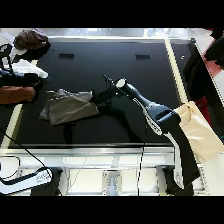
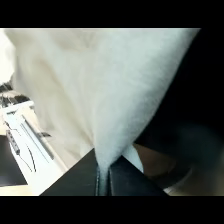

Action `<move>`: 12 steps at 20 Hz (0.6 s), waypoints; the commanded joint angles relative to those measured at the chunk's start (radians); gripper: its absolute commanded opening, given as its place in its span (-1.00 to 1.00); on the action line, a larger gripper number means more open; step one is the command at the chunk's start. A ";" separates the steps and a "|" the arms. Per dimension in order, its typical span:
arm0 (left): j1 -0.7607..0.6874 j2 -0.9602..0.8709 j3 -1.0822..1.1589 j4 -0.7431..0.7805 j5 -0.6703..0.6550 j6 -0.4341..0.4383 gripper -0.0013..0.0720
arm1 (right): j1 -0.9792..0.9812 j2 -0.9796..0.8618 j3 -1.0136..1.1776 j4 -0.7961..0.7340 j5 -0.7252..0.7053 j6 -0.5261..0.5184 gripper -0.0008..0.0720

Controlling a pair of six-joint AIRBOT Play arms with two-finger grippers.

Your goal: Fold the shirts.

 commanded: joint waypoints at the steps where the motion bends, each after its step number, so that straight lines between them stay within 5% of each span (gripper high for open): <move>1: 0.001 0.000 0.000 0.000 -0.013 0.003 -0.94 | -0.063 0.041 0.115 -0.139 0.116 0.001 -0.95; 7: 0.001 -0.001 0.000 0.000 -0.014 0.003 -0.94 | -0.353 0.369 0.077 -0.600 0.386 0.057 -0.95; 12: 0.001 -0.001 0.000 0.000 -0.013 0.003 -0.94 | -0.650 0.569 0.014 -0.756 0.532 0.054 -0.95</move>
